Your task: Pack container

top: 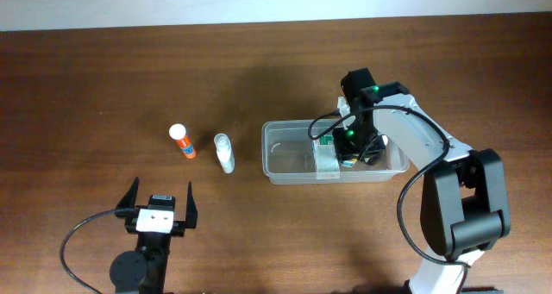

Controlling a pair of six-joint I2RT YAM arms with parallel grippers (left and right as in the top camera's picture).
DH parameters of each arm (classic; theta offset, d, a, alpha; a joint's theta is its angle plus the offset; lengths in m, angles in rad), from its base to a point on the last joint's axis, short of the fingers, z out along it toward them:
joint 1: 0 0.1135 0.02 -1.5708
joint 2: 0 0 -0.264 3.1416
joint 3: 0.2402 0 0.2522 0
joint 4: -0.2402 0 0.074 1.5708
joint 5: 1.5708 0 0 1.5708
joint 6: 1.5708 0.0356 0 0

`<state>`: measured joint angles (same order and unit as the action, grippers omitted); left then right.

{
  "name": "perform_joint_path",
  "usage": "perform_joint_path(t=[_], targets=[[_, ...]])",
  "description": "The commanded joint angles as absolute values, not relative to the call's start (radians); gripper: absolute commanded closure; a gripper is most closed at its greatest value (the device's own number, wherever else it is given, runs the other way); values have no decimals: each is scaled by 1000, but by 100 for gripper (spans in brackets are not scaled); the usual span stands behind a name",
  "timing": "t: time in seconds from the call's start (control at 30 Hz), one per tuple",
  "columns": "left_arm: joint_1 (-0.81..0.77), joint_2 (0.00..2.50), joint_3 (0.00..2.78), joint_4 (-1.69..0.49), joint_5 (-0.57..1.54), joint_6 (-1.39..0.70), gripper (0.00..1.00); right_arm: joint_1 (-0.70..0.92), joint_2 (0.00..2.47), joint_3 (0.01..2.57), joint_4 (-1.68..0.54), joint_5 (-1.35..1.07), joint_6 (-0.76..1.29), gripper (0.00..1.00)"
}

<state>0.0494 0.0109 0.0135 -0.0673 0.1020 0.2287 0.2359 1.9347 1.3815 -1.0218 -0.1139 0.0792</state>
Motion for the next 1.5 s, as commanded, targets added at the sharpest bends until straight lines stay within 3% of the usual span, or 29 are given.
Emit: perform_joint_path(t=[0.0,0.6,0.83,0.9,0.97,1.03,1.07,1.13,1.23,1.47], targets=[[55,6,10,-69,116,241,0,242,1964,1431,-1057,-119,86,62],[55,6,10,-69,116,241,0,242,1959,1580,-1191,-78,87,57],[55,6,10,-69,116,241,0,239,1923,1903,-1369,-56,86,55],[55,6,10,-69,116,241,0,231,1917,2003,-1422,-24,86,52],[55,6,10,-69,116,241,0,197,1914,2154,-1504,45,92,31],[55,6,10,-69,116,241,0,119,1914,2304,-1590,120,153,21],[55,6,10,-69,116,241,0,57,1914,2359,-1624,125,169,10],[55,6,10,-69,116,241,0,-36,1914,2393,-1647,125,195,1],[55,6,10,-69,116,241,0,-215,1919,2363,-1668,104,221,2],[55,6,10,-69,116,241,0,-411,1920,2167,-1615,27,231,2]])
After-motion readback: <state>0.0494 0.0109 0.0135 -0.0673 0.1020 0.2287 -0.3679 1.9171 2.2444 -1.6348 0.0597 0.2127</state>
